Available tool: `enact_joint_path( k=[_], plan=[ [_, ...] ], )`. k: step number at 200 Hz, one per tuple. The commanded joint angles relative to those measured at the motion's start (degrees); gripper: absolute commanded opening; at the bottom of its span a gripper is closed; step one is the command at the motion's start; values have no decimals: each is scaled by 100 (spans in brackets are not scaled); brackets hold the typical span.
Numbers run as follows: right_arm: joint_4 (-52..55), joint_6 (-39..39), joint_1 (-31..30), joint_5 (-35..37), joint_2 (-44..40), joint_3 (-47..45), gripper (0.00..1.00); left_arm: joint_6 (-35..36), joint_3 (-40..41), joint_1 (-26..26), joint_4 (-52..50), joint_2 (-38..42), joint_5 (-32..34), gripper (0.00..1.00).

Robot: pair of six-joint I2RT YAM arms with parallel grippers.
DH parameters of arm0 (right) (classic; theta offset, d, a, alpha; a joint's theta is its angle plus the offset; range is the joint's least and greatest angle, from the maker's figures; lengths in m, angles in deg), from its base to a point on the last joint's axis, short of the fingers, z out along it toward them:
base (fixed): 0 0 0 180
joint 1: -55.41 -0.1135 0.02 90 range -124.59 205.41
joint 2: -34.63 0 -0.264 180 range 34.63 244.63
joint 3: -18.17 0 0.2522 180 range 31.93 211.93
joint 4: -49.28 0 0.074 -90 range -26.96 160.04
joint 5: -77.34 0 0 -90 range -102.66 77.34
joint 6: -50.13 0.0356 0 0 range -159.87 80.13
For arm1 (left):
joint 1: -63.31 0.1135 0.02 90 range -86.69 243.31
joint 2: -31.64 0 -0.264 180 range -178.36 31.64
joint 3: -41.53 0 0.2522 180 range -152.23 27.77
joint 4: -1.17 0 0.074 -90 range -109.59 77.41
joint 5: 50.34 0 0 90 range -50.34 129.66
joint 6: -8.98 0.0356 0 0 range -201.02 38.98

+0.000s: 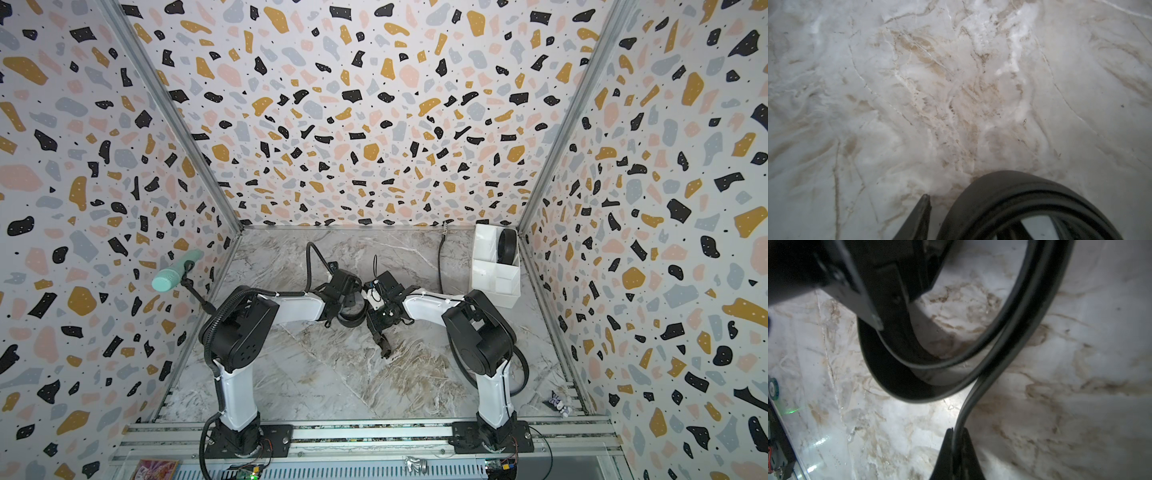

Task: Place the belts into the storage roll
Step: Roll the belt at the center of the board.

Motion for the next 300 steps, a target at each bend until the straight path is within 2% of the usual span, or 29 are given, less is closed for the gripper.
enact_joint_path(
  k=[1,19,39,93,143,163,177,216,258,300],
  plan=[
    [417,-63,132,-208,-28,105,0,-75,356,79,-649,-210,-554,56],
    [524,-204,229,-194,5,191,0,3,439,81,-644,-36,-657,68],
    [610,-311,289,-186,55,287,0,81,455,81,-685,213,-730,74],
    [641,-386,315,-193,137,361,0,329,231,72,-972,909,-958,80],
    [738,-480,320,-172,158,392,0,888,136,40,-1400,1381,-1325,82],
    [764,-517,326,-169,170,426,0,1126,282,-6,-1330,1628,-1666,78],
    [756,-519,328,-169,186,428,0,1268,412,-37,-1082,1749,-2130,75],
    [741,-517,328,-195,232,460,0,1468,393,-112,-970,1499,-2573,64],
    [756,-514,323,-177,206,453,0,1548,398,-110,-956,1205,-2757,55],
    [752,-516,329,-185,198,455,0,1438,594,-112,-839,1119,-2568,46]
  ],
)
